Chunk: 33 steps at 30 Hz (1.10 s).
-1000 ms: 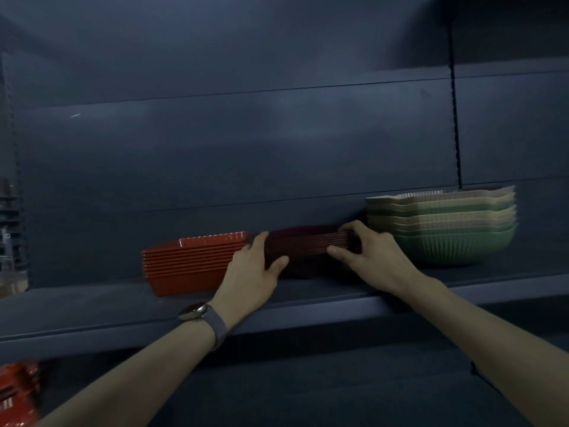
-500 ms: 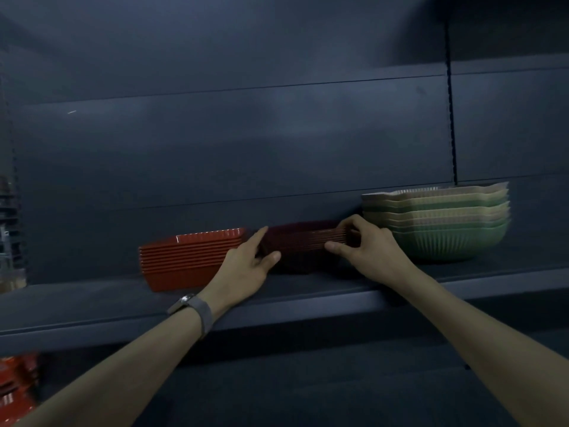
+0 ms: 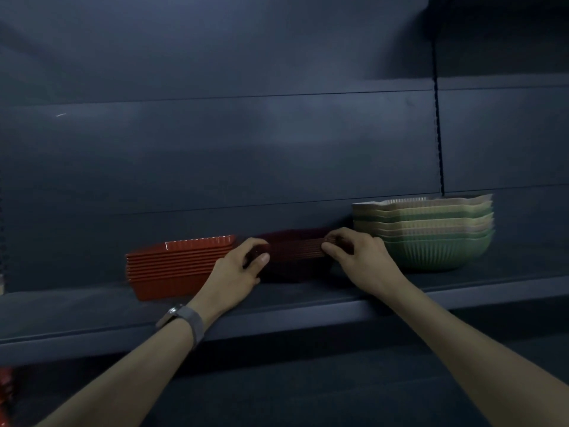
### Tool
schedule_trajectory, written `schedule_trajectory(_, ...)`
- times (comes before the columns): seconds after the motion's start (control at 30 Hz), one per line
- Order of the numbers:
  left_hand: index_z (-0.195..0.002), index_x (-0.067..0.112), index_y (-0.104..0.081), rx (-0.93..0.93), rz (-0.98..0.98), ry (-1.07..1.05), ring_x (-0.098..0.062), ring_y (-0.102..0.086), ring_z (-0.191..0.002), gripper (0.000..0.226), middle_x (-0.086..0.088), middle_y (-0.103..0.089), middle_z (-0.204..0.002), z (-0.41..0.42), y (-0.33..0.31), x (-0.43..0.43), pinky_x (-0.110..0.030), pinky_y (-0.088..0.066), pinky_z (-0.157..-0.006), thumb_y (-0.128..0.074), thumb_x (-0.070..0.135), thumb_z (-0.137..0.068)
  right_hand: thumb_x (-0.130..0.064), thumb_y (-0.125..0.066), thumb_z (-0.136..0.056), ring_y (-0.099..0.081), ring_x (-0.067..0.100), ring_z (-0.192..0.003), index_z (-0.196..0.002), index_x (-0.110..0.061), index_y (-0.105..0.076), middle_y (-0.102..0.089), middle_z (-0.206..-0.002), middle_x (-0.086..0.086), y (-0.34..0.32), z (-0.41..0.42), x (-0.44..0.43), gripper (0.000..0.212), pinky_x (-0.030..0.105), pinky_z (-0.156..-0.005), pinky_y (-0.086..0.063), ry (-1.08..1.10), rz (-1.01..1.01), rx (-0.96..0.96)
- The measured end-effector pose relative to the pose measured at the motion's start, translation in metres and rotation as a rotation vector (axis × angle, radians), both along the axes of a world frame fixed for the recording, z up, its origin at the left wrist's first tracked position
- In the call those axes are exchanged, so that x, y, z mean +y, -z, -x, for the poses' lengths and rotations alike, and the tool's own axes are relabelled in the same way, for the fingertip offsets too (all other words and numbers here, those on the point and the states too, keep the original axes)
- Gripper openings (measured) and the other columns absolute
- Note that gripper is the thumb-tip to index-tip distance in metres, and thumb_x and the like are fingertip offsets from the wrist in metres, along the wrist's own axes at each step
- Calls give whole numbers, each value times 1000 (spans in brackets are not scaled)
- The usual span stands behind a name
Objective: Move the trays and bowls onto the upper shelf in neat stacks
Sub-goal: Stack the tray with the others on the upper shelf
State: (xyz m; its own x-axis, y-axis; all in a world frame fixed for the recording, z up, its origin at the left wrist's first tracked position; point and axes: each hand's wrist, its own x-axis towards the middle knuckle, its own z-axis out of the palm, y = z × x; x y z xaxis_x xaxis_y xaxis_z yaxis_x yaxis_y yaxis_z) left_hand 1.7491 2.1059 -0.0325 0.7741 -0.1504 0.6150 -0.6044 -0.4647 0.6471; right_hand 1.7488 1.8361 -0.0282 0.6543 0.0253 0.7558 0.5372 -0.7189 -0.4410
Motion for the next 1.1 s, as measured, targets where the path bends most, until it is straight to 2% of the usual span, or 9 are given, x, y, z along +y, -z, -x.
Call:
schedule_trajectory(0.1, -124, 38, -65, 0, -10, 3, -12, -73, -105, 22, 4, -73, -113, 2, 0, 0, -34, -65, -87, -60, 28, -105, -47, -61, -102, -67, 10, -86, -125, -29, -70, -76, -99, -4, 1, 3, 1, 30, 25, -84, -51, 25, 27, 3)
schedule_trajectory(0.23, -134, 44, -57, -18, -84, -42, -17, -75, -99, 30, 2, -72, -114, 5, 1, 0, -38, -65, -88, -58, 36, -106, -46, -64, -102, -64, 0, -64, -144, -25, -63, -76, -90, 0, 4, 9, 5, 48, 15, -75, -50, 49, -4, -44)
schedule_trajectory(0.33, -145, 45, -50, -46, -108, -114, -20, -70, -111, 41, 3, -69, -121, 7, 2, 0, -40, -61, -97, -58, 41, -105, -38, -68, -101, -65, 0, -60, -144, -17, -64, -75, -82, 0, 10, 16, 9, 48, 17, -70, -50, 131, -30, -130)
schedule_trajectory(0.4, -150, 35, -51, -73, -103, -182, -16, -68, -107, 46, -4, -70, -123, 12, 1, -1, -19, -54, -95, -60, 37, -104, -30, -70, -101, -71, 11, -80, -137, -10, -68, -77, -102, 6, 15, 20, 14, 41, 29, -82, -57, 174, -57, -230)
schedule_trajectory(0.47, -148, 26, -56, -111, -102, -214, -10, -65, -103, 43, -9, -73, -123, 22, -1, -3, 3, -41, -77, -59, 32, -105, -23, -69, -101, -69, 19, -89, -125, -8, -72, -73, -108, 5, 19, 29, 20, 28, 40, -86, -60, 157, -132, -293)
schedule_trajectory(0.57, -143, 23, -60, -176, -41, -197, -8, -68, -103, 39, -8, -71, -129, 50, 4, 2, 8, -39, -72, -61, 27, -104, -18, -68, -102, -67, 13, -88, -112, -13, -74, -71, -103, 0, 26, 50, 41, 13, 25, -84, -57, 21, -181, -265)
schedule_trajectory(0.7, -135, 24, -65, -287, 13, -206, -1, -71, -90, 35, 2, -76, -114, 93, 18, 22, -5, -52, -84, -63, 17, -101, -20, -69, -101, -66, 0, -92, -111, -17, -75, -73, -103, -5, 40, 78, 82, 13, 4, -80, -47, -150, -167, -184)
schedule_trajectory(0.83, -128, 22, -66, -322, 66, -194, -4, -75, -83, 32, 7, -77, -94, 133, 50, 57, -21, -61, -80, -65, 10, -99, -20, -69, -101, -66, -1, -94, -113, -19, -75, -72, -101, -11, 66, 103, 134, 14, 8, -80, -48, -323, -113, -119)
schedule_trajectory(1.1, -111, 29, -74, -108, 19, -417, -17, -75, -76, 25, 5, -77, -81, 160, 154, 143, -40, -60, -74, -67, 9, -97, -20, -68, -102, -67, 0, -101, -119, -19, -75, -71, -109, -13, 138, 114, 228, 19, 11, -87, -51, -523, -78, 6)
